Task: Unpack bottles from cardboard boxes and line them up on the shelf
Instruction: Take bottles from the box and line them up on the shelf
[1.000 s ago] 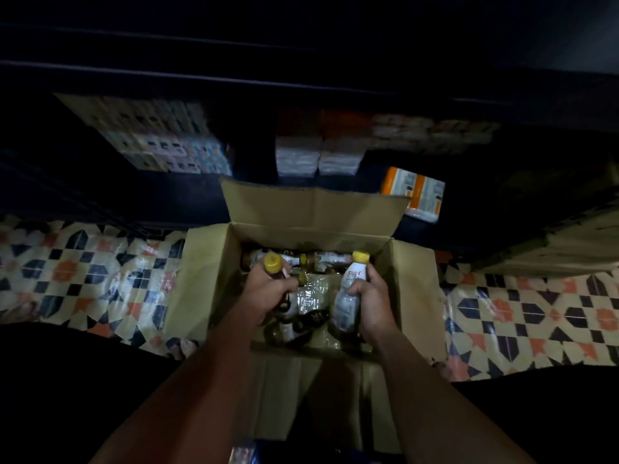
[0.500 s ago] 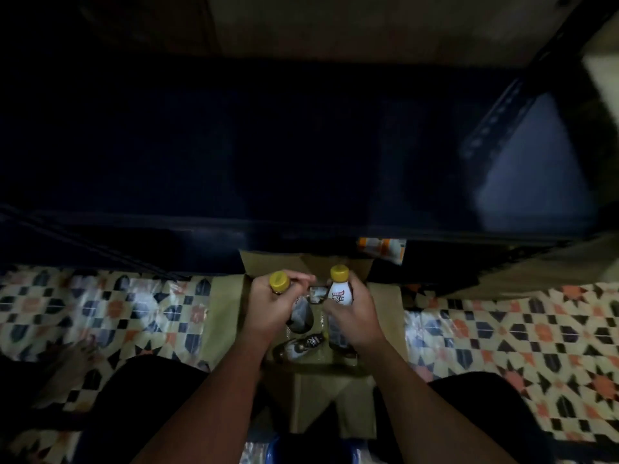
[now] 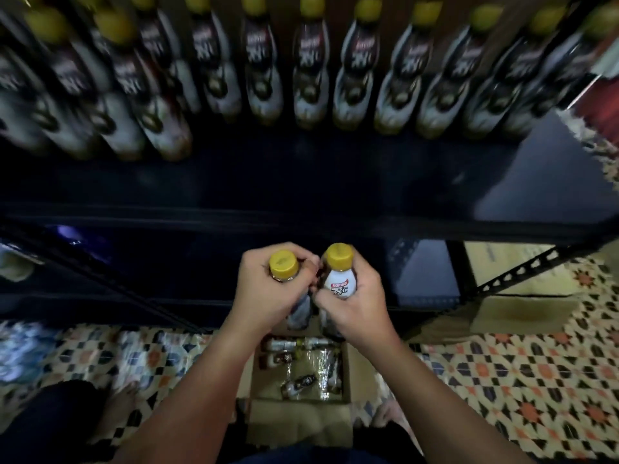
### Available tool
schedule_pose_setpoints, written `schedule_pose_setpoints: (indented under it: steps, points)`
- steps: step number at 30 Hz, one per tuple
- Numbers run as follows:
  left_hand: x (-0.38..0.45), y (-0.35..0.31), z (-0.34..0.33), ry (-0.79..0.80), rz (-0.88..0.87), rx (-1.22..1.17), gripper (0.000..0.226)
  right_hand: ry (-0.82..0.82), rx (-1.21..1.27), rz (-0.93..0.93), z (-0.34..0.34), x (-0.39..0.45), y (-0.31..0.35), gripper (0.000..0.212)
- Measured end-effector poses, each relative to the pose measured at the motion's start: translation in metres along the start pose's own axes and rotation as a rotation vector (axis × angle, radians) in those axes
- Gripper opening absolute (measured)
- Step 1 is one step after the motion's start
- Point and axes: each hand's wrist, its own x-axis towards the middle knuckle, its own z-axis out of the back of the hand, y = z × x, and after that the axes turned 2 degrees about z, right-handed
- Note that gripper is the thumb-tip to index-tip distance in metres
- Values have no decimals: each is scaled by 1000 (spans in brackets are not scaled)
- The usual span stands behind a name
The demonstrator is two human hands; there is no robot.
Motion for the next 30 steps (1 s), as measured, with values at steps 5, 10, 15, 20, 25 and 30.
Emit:
schedule_pose_setpoints:
  steps: [5,10,15,20,25,30]
  points:
    - [31,-78,8,2,-134,-25,9,-77,-15,191,-1,19,83,21]
    - [65,-116,10,-44,-260,-4,10,-147,-4,277,-3,48,120,25]
    - [90,-116,8,-181,-291,30,12,-273,-127,312,-8,76,123,27]
    - [111,-109,9,-273,-275,126,22,-281,-136,306,-15,98,118,39]
    - [134,-105,19,-341,-224,210,21,-210,-202,287,-20,117,105,55]
    - [135,-105,29,-340,-256,239,14,-167,-196,243,-29,125,95,83]
